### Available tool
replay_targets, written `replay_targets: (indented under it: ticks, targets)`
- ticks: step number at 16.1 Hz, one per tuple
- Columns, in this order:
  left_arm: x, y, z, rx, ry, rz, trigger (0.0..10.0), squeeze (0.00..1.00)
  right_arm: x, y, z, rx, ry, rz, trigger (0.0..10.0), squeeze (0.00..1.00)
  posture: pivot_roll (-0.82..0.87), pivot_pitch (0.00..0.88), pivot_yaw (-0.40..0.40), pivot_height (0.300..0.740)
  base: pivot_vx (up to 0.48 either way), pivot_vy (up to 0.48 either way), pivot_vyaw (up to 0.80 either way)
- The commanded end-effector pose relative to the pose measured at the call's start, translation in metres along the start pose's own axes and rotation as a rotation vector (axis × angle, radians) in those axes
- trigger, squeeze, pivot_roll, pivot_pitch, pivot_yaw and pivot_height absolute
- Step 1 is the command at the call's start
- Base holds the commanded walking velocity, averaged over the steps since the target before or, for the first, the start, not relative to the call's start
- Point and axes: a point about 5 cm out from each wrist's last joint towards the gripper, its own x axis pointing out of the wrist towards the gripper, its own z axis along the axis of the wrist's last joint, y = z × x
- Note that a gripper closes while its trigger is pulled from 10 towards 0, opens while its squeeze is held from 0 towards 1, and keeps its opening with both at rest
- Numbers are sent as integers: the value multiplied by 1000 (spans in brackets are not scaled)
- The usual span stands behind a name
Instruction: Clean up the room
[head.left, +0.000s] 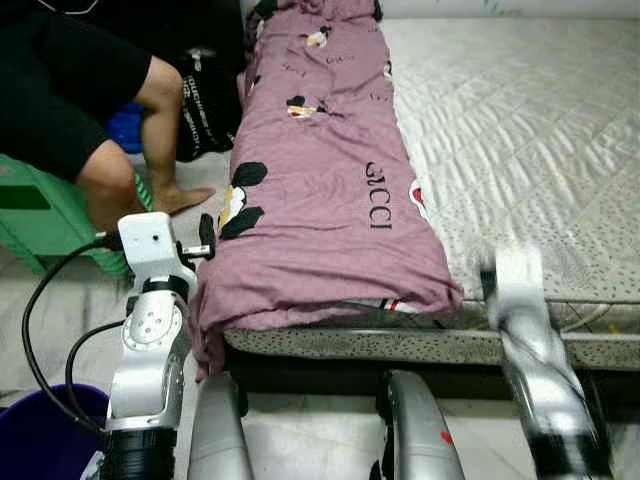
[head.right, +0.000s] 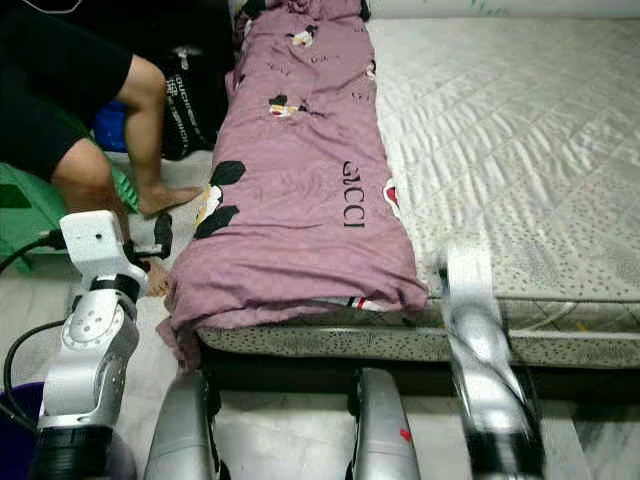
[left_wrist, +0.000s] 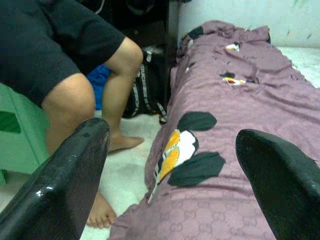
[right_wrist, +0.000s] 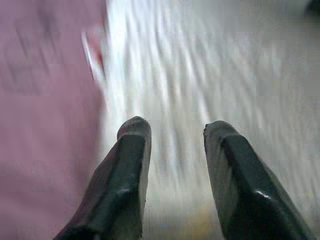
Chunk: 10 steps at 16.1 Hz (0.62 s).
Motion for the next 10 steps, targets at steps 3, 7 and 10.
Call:
replay_targets:
  ticks: [3,7,10]
  targets:
    - [4,7,12,0,-58,30,10000,0,6,30,54,85,-228,94,10000,1000,23,0,36,537,0,0,0]
    - [5,4,14,-5,-81,38,10000,0,15,66,74,249,-274,189,10000,0,42,0,24,559,0,0,0]
    - [2,8,9,-3,-73,49,10000,0,16,82,81,283,-290,228,10000,0,44,0,24,587,0,0,0]
